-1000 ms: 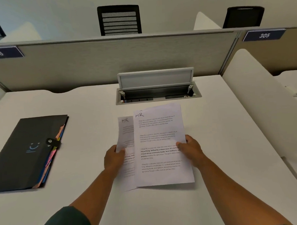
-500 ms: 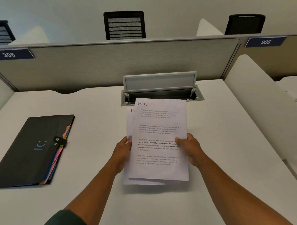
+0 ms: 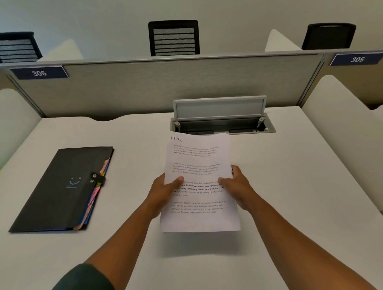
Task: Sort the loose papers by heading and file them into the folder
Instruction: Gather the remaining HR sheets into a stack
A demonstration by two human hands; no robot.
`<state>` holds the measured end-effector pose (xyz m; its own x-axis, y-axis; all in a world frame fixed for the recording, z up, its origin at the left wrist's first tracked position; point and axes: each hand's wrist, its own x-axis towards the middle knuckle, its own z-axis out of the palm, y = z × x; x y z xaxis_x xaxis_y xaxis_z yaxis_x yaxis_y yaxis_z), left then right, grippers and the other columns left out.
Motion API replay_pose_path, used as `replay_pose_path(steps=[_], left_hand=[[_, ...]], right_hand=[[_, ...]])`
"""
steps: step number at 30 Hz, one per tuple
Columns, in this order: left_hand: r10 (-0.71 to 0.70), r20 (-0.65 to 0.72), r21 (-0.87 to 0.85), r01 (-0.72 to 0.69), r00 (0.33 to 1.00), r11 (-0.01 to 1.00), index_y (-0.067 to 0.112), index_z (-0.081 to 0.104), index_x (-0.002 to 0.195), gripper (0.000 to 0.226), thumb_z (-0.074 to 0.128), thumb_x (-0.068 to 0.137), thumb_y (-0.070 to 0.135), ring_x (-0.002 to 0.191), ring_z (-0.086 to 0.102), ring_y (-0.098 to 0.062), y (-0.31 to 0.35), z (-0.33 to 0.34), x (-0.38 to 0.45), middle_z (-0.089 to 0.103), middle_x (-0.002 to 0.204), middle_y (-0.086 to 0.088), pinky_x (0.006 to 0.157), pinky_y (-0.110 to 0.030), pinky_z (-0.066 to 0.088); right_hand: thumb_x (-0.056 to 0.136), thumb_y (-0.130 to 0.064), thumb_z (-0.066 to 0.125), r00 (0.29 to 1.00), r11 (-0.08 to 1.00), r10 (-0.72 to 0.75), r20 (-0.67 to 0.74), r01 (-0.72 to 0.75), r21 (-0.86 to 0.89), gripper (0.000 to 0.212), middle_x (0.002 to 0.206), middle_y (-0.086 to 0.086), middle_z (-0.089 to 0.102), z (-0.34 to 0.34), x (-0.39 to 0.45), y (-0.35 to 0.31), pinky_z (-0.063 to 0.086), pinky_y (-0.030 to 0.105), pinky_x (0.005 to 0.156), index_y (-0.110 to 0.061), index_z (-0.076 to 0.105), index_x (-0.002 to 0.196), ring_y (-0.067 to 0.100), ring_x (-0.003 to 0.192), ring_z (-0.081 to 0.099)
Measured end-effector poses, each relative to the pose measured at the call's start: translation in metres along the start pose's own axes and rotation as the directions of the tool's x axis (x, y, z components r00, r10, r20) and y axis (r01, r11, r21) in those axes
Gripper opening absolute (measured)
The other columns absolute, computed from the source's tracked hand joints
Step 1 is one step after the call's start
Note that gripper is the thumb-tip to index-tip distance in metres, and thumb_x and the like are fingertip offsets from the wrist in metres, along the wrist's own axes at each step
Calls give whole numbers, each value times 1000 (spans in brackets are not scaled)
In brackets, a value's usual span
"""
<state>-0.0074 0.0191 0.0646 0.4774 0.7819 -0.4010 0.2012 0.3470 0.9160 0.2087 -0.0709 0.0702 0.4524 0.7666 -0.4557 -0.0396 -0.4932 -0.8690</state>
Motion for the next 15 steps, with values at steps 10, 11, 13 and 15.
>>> replay_pose_path(steps=[10, 11, 13, 15], left_hand=[[-168, -147, 53, 177, 975, 983, 17, 63, 118, 31, 72, 88, 17, 91, 71, -19, -2, -41, -7, 72, 112, -1, 66, -29, 56], [-178, -165, 58, 190, 970, 980, 17, 63, 118, 31, 72, 89, 16, 90, 71, -19, -5, -42, -8, 72, 112, -2, 66, -29, 56], [-186, -195, 44, 198, 963, 979, 17, 62, 119, 32, 72, 88, 15, 89, 70, -19, -8, -45, -9, 71, 112, -3, 67, -30, 56], [-204, -171, -8, 206, 964, 978, 16, 61, 122, 38, 74, 87, 16, 94, 71, -23, -11, -48, -9, 72, 113, -2, 76, -37, 59]], right_hand=[[85, -12, 71, 1000, 999, -20, -21, 21, 29, 35, 112, 2, 66, 19, -1, -8, 55, 33, 76, -17, 54, 115, 24, 96, 67], [85, -12, 70, 999, 999, -25, -20, 25, 25, 35, 112, 3, 66, 22, -3, -9, 53, 32, 75, -16, 54, 116, 24, 96, 67], [86, -12, 70, 1000, 999, -23, -9, 23, 34, 36, 113, 4, 65, 26, -4, -8, 54, 32, 75, -16, 53, 117, 25, 97, 67], [85, -12, 70, 1000, 997, 3, -4, -3, 72, 36, 114, 6, 66, 29, -6, -7, 55, 35, 75, -15, 54, 117, 25, 95, 67]])
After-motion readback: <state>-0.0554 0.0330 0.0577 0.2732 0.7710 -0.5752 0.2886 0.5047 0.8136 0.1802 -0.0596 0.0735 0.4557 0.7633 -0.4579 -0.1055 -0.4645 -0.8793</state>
